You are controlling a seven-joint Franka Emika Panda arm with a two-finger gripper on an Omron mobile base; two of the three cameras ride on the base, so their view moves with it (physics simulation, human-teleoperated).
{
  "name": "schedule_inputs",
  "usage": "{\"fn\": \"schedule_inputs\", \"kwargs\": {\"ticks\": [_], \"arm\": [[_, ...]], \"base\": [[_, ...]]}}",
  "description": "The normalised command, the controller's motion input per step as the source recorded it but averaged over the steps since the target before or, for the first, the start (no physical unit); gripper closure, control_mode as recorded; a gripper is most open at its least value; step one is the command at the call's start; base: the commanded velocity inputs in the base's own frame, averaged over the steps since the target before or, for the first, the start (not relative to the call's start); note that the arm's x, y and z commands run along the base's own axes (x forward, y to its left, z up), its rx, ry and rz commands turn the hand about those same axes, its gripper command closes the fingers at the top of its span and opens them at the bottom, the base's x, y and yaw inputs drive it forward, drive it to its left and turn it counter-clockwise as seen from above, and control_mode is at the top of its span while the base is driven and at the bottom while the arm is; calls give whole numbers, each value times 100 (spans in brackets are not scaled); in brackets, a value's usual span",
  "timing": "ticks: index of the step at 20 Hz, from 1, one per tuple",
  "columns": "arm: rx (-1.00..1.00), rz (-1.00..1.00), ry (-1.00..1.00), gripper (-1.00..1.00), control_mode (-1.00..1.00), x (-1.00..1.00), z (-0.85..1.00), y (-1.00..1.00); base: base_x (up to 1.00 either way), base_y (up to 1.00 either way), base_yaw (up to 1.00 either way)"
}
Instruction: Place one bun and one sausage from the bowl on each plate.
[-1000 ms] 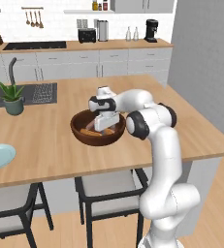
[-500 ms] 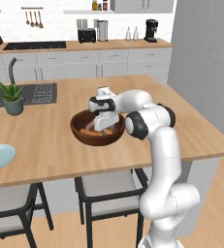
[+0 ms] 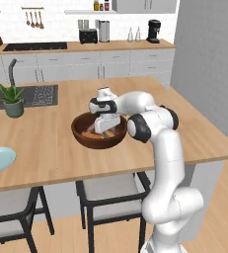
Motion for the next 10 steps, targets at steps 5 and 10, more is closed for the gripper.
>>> {"fn": "schedule_inputs", "kwargs": {"ticks": [5, 10], "arm": [[0, 1, 1, 100, -100, 0, 100, 13], [4, -3, 1, 100, -100, -53, 83, 0]], "base": [[0, 0, 0], [0, 0, 0]]}}
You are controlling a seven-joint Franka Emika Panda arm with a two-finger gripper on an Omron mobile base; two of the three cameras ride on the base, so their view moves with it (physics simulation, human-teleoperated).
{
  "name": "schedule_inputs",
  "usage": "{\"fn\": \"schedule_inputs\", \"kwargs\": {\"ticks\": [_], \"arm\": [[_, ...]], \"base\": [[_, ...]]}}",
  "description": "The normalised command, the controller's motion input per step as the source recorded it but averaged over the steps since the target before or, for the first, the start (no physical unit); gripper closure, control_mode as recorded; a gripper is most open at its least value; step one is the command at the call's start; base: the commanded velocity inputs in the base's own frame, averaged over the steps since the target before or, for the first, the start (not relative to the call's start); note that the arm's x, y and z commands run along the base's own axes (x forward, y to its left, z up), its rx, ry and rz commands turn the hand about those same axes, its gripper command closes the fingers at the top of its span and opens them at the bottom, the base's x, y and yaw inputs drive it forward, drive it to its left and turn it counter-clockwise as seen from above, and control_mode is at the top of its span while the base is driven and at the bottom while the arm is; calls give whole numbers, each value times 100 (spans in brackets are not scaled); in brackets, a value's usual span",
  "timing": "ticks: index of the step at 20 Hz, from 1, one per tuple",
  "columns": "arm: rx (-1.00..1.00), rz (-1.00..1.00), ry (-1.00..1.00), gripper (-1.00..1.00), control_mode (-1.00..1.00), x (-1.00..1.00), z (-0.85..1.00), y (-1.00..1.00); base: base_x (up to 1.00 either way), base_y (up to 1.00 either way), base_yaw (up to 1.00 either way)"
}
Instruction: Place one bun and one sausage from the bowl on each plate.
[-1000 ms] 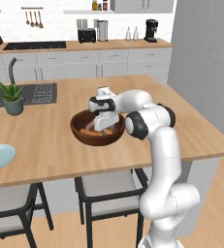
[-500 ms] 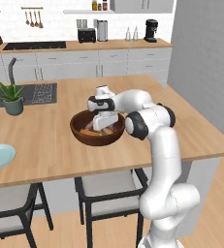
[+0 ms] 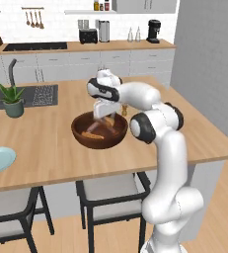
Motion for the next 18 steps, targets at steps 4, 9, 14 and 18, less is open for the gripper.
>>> {"fn": "schedule_inputs", "kwargs": {"ticks": [4, 9, 14, 18], "arm": [[9, -13, 0, 100, -100, -100, 61, -13], [4, -24, -2, 100, -100, -100, 14, -45], [-2, -16, -4, 100, -100, -49, 3, -4], [-4, -7, 0, 100, -100, 0, 4, 22]], "base": [[0, 0, 0], [0, 0, 0], [0, 0, 0], [0, 0, 0]]}}
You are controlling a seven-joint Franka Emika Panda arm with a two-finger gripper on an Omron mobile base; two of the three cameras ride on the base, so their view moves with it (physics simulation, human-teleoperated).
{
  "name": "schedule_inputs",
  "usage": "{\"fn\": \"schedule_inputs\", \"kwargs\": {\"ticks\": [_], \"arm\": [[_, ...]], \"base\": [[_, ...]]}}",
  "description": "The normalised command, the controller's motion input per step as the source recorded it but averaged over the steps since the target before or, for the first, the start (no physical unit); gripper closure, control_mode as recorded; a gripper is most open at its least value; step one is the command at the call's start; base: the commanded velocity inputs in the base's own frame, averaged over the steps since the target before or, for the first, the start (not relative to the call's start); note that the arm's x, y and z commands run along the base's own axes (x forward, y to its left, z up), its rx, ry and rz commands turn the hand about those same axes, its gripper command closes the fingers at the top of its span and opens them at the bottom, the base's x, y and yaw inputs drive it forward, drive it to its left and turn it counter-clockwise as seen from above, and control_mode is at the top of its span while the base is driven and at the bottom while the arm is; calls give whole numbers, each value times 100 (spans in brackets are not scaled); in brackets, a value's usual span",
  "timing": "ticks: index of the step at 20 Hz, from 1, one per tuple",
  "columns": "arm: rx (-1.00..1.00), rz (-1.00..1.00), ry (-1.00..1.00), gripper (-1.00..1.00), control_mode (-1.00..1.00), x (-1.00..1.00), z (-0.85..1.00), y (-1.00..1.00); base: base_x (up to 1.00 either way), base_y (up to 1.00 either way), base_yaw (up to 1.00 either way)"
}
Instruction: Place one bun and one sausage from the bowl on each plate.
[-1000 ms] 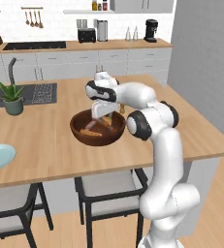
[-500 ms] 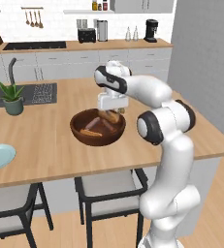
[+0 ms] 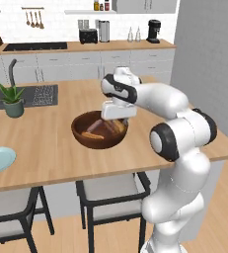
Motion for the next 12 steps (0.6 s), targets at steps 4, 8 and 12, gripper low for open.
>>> {"fn": "schedule_inputs", "kwargs": {"ticks": [4, 8, 12], "arm": [[-3, -8, 0, 100, 100, 0, 0, 21], [0, 0, 0, 100, 100, 0, 0, 0], [0, 0, 0, 100, 100, 0, 0, 0]], "base": [[0, 14, -4], [0, 97, -20], [0, 100, -19]]}}
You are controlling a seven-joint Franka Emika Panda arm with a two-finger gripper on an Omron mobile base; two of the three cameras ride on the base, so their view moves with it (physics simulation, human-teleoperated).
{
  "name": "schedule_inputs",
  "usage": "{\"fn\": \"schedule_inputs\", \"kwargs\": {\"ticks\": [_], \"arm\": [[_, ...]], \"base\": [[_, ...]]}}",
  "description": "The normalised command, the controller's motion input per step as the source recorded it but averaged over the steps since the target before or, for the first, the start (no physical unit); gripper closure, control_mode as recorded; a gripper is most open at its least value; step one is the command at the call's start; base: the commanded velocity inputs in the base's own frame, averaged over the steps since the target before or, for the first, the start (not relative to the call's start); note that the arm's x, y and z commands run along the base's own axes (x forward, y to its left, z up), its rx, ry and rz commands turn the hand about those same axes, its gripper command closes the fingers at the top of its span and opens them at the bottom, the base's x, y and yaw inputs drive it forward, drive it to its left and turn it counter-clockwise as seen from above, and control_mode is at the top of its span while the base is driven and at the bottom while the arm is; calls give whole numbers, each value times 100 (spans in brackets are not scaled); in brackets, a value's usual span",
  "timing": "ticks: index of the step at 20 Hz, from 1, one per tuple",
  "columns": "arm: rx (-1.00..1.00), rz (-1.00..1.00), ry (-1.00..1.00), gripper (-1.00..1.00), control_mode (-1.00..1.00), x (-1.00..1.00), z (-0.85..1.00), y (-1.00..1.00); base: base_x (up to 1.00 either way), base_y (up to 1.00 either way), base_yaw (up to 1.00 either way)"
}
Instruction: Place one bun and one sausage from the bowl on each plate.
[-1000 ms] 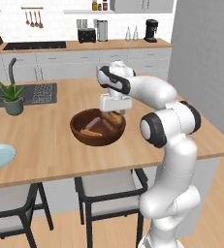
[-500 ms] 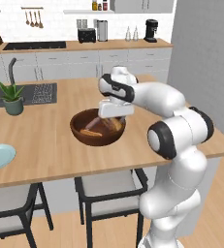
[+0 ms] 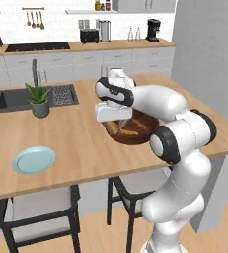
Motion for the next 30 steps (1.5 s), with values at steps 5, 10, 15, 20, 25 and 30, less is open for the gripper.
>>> {"fn": "schedule_inputs", "kwargs": {"ticks": [5, 10, 15, 20, 25, 30], "arm": [[0, 0, 0, 100, 100, 0, 0, 0], [0, 0, 0, 100, 100, 0, 0, 0], [0, 0, 0, 100, 100, 0, 0, 0], [0, 0, 0, 100, 100, 0, 0, 0], [-1, 0, 0, 100, -100, 7, -3, 16], [-1, 0, 0, 100, -100, 24, -42, 83]], "base": [[2, 100, -13], [26, 88, 2], [59, 20, 7], [47, 27, 1], [19, 46, 0], [0, 0, 0]]}}
